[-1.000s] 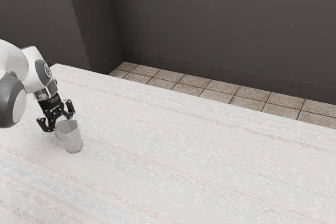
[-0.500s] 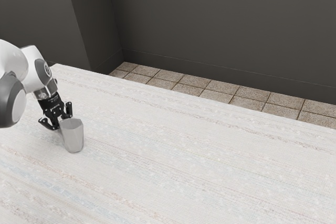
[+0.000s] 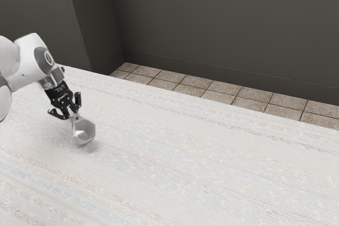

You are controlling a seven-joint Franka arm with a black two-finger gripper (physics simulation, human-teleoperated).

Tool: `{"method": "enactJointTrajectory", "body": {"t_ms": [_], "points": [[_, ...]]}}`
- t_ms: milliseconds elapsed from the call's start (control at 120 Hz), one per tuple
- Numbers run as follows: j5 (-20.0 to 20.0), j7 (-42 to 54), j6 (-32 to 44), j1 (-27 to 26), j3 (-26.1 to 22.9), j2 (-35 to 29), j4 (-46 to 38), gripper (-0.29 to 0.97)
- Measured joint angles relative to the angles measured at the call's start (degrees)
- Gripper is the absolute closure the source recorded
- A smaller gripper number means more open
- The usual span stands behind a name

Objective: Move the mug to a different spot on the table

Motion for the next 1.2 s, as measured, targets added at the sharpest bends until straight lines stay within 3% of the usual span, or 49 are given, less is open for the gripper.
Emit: {"method": "enactJointTrajectory", "body": {"t_ms": [517,700,800,933,1075,1200], "points": [[0.6,-0.2,0.6,-1.3,-9.1,-6.5,0.2,0.74],[1.4,0.7,-3.6,-1.3,-12.6,-7.4,0.3,0.76],[4.0,1.2,-10.5,-1.4,-13.8,-6.9,2.9,0.76],[5.2,2.1,-27.9,-1.3,-14.5,1.3,16.5,0.78],[3.5,4.5,-44.2,-1.3,-17.0,14.5,33.5,0.78],[1.4,6.2,-52.4,-1.3,-20.3,19.7,39.1,0.78]]}}
